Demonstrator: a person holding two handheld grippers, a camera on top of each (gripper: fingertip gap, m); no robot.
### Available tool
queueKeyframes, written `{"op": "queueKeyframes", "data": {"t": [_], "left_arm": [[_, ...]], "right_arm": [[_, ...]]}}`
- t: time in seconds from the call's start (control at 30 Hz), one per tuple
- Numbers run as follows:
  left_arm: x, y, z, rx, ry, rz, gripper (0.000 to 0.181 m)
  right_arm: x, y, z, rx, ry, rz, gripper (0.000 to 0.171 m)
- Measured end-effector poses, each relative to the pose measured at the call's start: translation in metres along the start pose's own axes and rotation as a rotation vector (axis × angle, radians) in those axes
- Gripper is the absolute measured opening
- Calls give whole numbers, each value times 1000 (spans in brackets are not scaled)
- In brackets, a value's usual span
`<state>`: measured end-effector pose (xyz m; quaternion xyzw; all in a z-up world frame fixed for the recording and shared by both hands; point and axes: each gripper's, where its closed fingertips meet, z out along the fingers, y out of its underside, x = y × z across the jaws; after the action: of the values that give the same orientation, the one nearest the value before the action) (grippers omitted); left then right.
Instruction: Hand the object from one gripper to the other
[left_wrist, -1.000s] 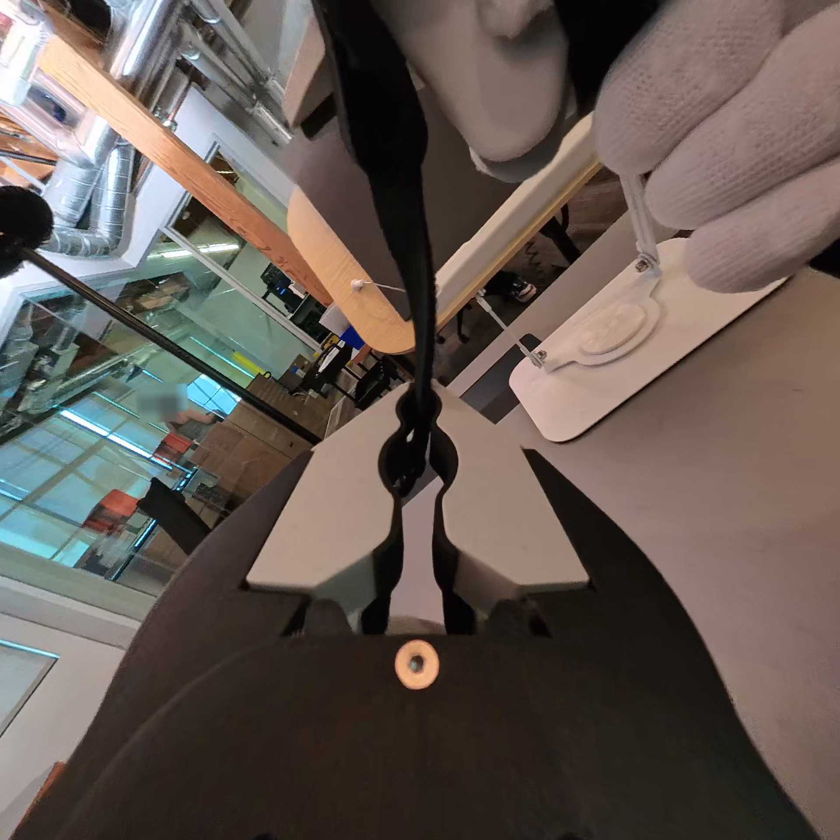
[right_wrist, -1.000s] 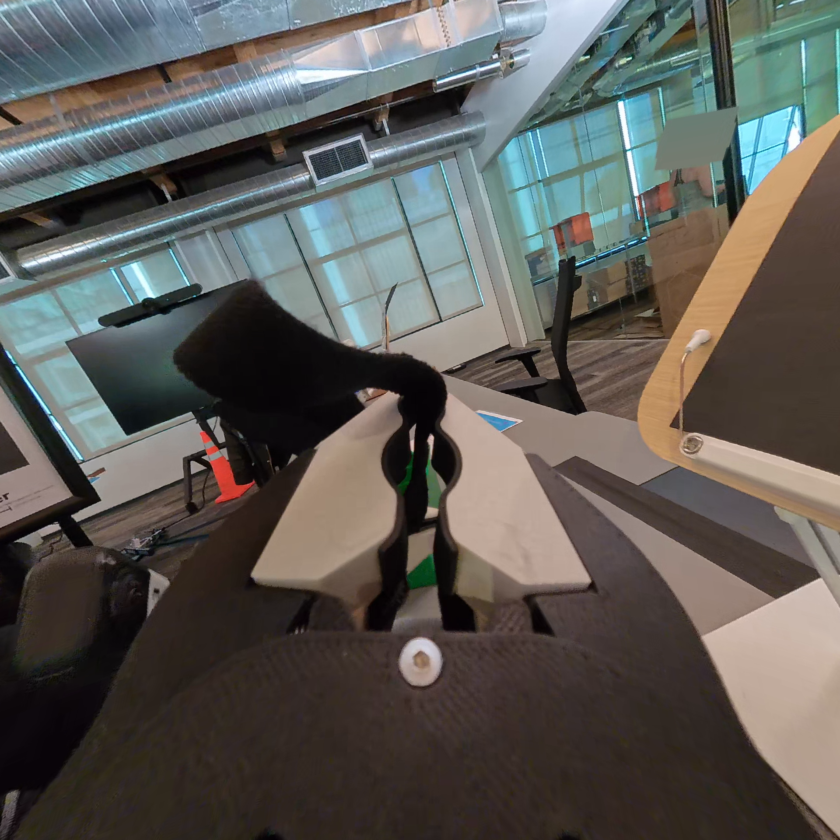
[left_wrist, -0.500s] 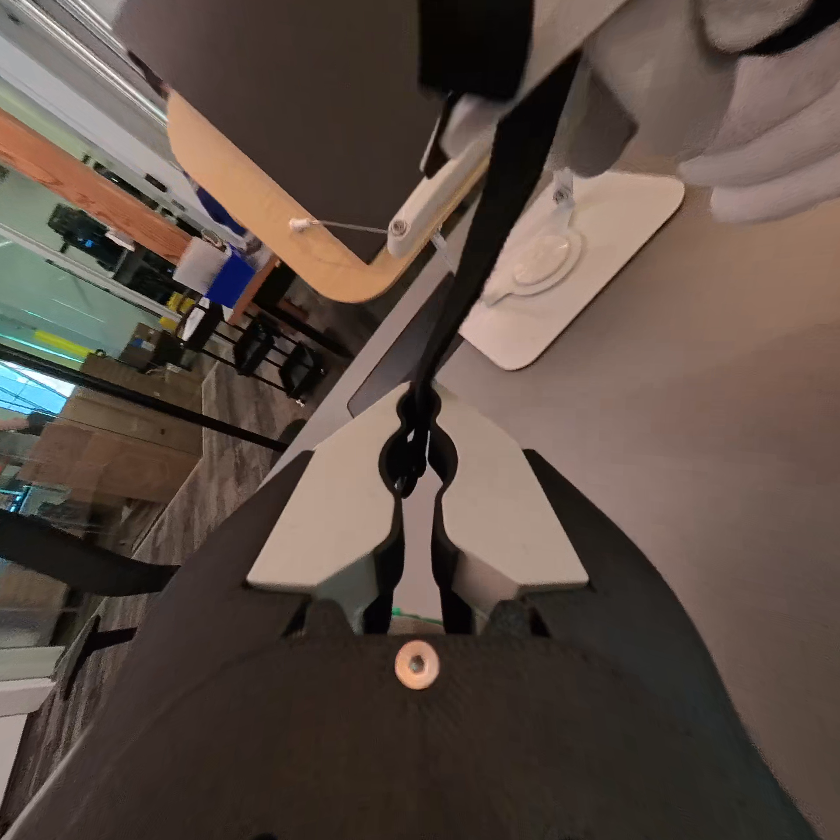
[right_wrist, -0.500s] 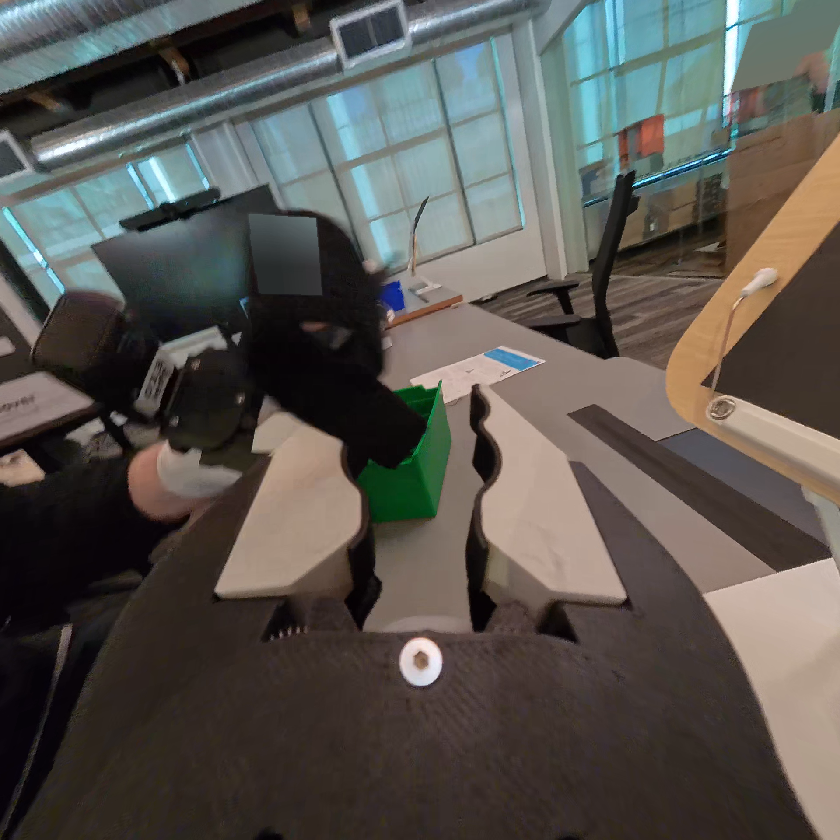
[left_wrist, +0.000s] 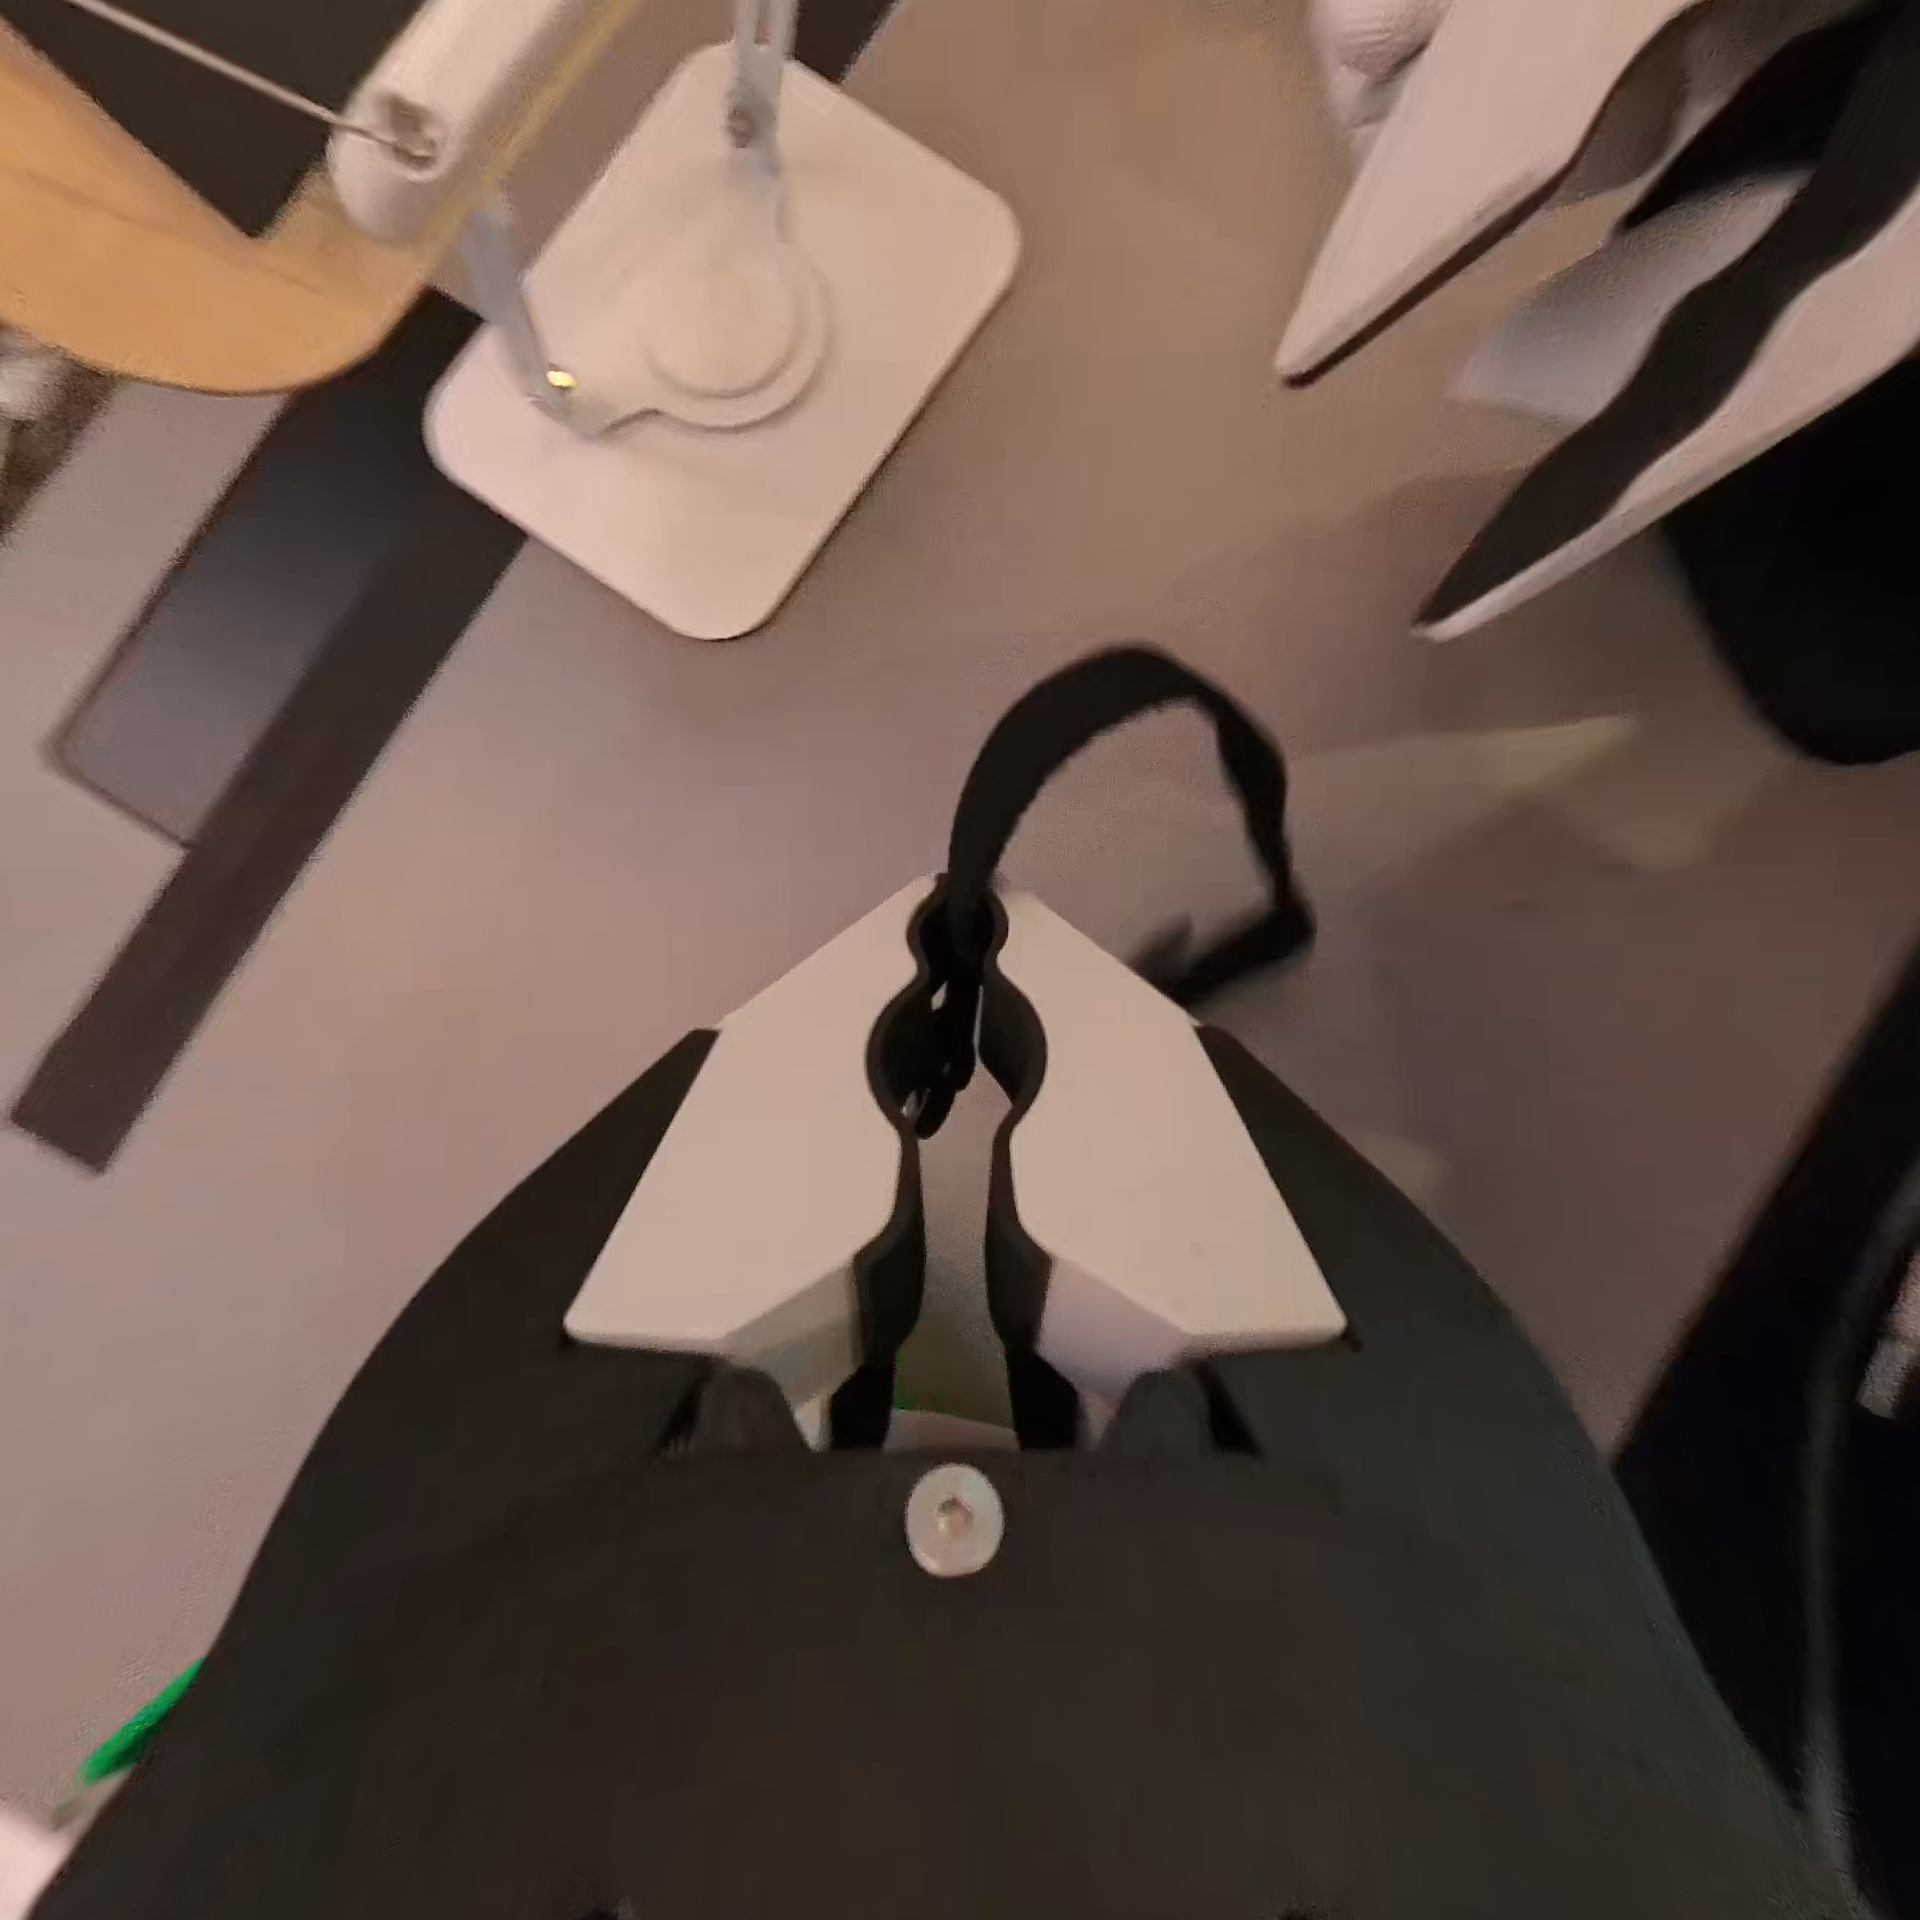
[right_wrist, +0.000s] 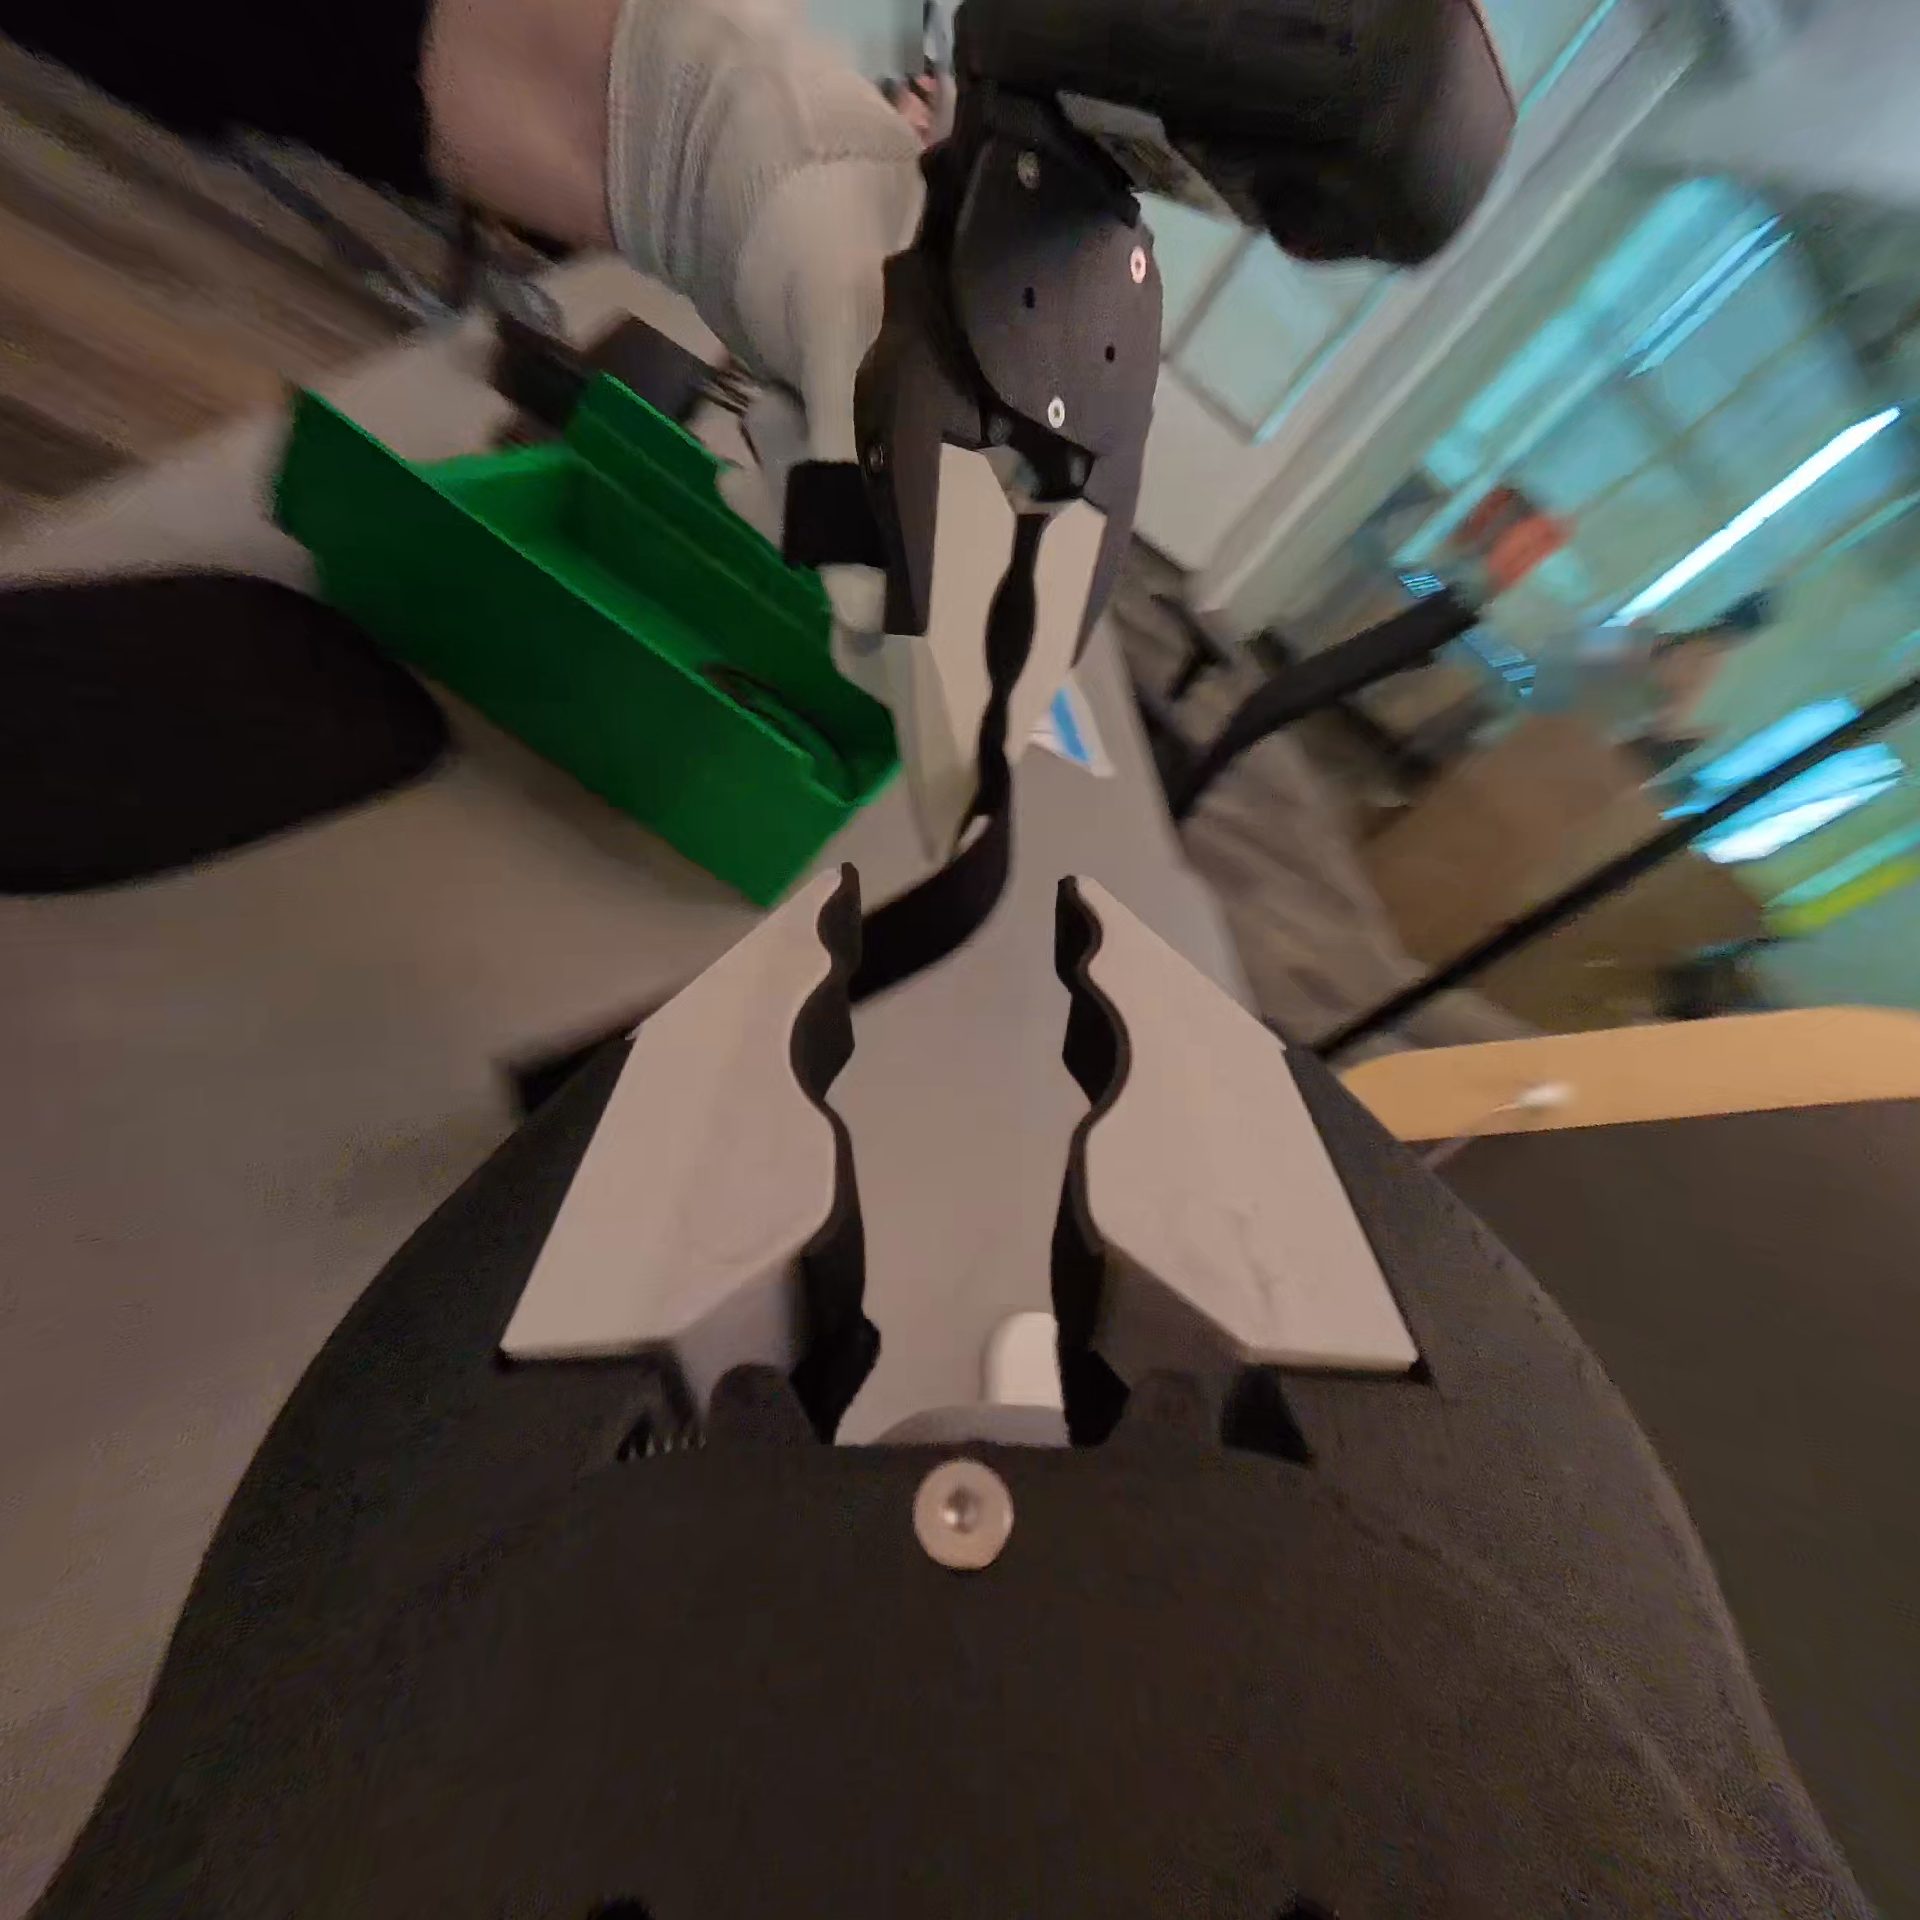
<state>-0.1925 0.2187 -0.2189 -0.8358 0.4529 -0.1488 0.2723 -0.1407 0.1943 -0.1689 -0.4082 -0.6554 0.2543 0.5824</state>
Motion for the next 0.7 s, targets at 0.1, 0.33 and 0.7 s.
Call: {"op": "queueKeyframes", "data": {"t": [0.1, 0.33, 0.7], "left_arm": [[12, -4, -3, -15, 142, -72, 0], [27, 20, -4, -237, 225, -11, 0], [29, 45, -5, -435, 249, 153, 0]], "right_arm": [[6, -10, 15, -46, 220, -323, 43], [-22, -5, 52, -121, 277, -597, 43], [-26, 8, 63, -127, 299, -589, 35]]}}
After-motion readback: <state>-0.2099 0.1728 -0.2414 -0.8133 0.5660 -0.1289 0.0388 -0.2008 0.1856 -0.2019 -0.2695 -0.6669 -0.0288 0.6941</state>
